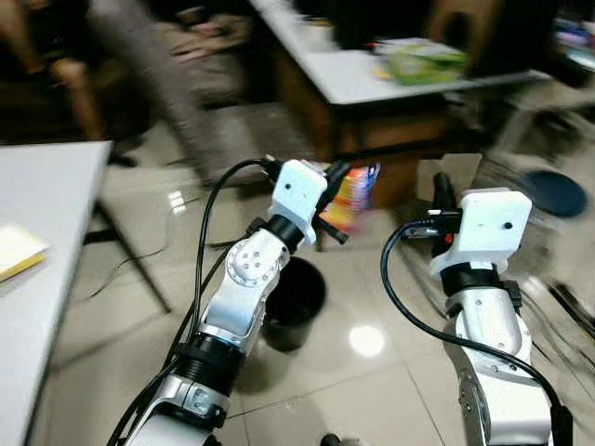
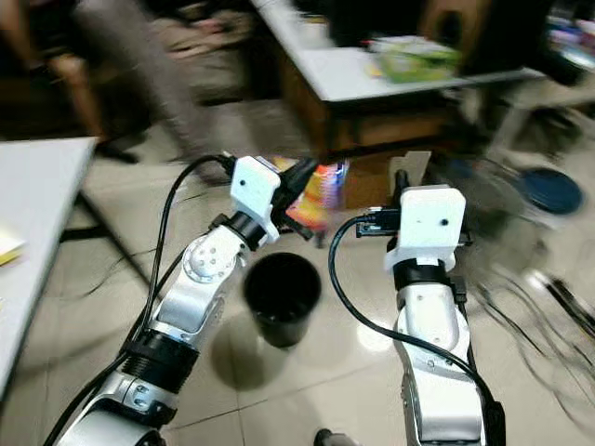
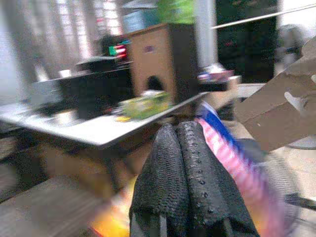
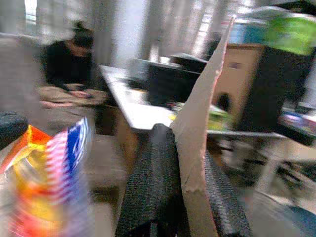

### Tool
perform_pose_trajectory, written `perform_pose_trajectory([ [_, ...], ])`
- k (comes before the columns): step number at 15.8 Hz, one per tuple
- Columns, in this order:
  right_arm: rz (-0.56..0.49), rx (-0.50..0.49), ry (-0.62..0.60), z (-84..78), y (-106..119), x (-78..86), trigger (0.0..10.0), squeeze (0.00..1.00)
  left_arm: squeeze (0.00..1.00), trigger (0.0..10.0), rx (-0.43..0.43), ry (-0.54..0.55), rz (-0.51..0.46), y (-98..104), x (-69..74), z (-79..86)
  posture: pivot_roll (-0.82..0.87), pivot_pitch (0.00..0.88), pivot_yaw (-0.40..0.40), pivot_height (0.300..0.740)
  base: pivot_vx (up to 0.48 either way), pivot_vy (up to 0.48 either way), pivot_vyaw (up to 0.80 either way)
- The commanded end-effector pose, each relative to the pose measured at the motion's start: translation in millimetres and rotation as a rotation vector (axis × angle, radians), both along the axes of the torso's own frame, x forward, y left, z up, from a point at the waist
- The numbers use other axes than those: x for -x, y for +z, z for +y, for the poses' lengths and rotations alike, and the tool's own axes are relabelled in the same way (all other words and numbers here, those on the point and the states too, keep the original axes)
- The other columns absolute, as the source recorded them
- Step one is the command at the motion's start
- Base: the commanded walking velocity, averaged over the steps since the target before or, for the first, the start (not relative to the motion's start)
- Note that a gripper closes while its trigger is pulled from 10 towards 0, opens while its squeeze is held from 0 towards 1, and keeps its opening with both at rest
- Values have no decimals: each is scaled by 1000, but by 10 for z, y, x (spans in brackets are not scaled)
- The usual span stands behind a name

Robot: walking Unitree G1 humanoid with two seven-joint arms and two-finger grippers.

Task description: Picking trash to rubbish bin

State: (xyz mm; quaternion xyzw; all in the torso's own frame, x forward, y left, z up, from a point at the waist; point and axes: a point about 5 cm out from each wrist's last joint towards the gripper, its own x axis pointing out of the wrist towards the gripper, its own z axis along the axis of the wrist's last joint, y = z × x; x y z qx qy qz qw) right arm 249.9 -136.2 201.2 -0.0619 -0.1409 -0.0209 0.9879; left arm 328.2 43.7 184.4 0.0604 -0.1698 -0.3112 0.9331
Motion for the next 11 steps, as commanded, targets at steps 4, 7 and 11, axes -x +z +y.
perform_pose_trajectory([
  [4,-8,-2,9,33,4,18,10000,0,0,10000,-22,2,14,-48,-3,43,104,105,-21,740,385,0,0],
  [7,-3,-4,9,38,-12,19,10000,0,0,10000,-36,-5,15,-74,12,46,103,108,-19,740,385,0,0],
  [11,2,-3,7,34,-27,25,10000,0,0,10000,-51,-22,25,-120,30,32,102,110,-18,740,389,0,0],
])
